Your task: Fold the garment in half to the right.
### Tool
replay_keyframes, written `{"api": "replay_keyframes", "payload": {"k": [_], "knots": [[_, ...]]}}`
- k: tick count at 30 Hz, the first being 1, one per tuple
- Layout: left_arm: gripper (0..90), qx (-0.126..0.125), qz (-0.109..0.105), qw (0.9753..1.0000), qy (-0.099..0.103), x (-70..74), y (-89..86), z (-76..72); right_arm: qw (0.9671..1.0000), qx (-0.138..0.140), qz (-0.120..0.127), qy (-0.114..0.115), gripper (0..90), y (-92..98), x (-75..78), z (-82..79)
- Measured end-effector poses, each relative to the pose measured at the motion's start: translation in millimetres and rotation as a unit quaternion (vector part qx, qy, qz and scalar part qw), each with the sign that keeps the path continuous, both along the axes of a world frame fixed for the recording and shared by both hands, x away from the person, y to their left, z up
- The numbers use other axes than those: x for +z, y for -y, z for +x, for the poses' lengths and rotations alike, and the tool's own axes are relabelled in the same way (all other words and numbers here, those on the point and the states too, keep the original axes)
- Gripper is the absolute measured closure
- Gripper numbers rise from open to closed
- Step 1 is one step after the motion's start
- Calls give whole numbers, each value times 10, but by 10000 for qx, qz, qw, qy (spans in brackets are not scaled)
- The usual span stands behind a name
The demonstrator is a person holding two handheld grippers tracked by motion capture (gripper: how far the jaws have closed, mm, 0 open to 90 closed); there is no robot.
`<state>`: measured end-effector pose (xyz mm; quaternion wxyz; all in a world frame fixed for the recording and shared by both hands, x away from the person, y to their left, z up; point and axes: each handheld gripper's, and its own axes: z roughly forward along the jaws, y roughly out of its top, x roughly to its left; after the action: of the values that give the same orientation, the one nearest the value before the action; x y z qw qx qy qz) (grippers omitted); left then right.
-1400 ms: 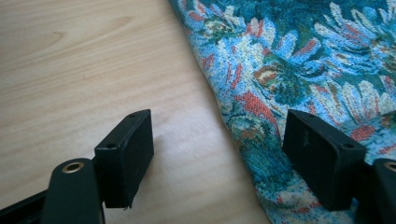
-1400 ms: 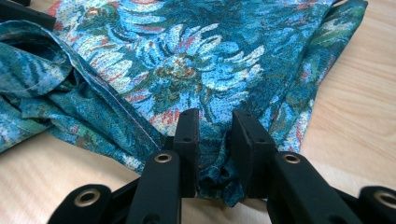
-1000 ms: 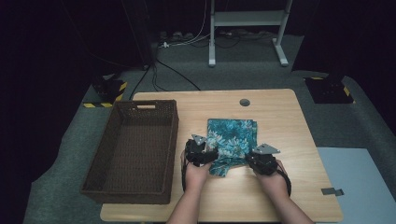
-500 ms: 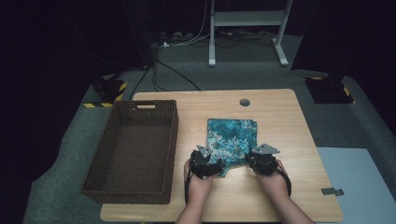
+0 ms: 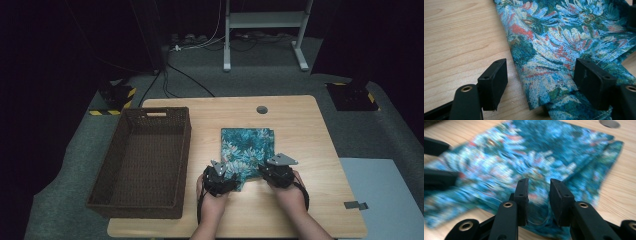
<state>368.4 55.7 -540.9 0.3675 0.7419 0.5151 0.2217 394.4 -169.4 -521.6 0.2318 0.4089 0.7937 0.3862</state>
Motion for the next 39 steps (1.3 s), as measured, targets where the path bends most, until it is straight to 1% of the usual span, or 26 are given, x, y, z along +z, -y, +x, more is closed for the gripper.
{"api": "replay_keyframes", "payload": {"k": [5, 7, 10, 12, 15, 16, 17, 19, 20, 22, 32, 37, 39], "knots": [[278, -2, -1, 10000, 1, 0, 0, 1, 9996, 175, 198, -37, 695, -194, 22, -53], [278, -1, 6, 10000, 10, 0, 2, -1, 9994, 244, 232, -59, 698, -268, 20, -75], [280, 6, -11, 10000, 9, -1, 2, -2, 9992, 346, 211, -71, 701, -356, 7, -96], [280, 11, -9, 10000, 9, -1, 2, -2, 9991, 378, 134, -149, 711, -401, -28, -95], [278, 29, 13, 10000, 8, 1, 2, -8, 9988, 403, 37, -286, 716, -412, -85, -79], [277, 26, 1, 10000, 2, 0, -3, -6, 9985, 421, -19, -357, 710, -407, -113, -70], [276, 25, -12, 10000, -8, 0, -8, -4, 9981, 444, 13, -422, 704, -385, -153, -61], [275, 45, -58, 10000, -15, -2, -13, -3, 9981, 409, 96, -443, 705, -347, -168, -65], [275, 44, -52, 10000, -22, -2, -16, -4, 9981, 406, 70, -449, 706, -343, -167, -66], [274, 48, -60, 10000, -20, -3, -19, -6, 9981, 420, 12, -443, 705, -332, -165, -70], [279, 66, -91, 9999, -36, -4, -29, -14, 9984, 336, 65, -454, 698, -179, -165, -89], [286, 87, -135, 9999, -57, -5, -37, -24, 9991, 173, -6, -399, 716, -55, -166, -75], [288, 85, -126, 9999, -49, -5, -35, -27, 9992, 97, 16, -400, 716, 27, -167, -66]]}}
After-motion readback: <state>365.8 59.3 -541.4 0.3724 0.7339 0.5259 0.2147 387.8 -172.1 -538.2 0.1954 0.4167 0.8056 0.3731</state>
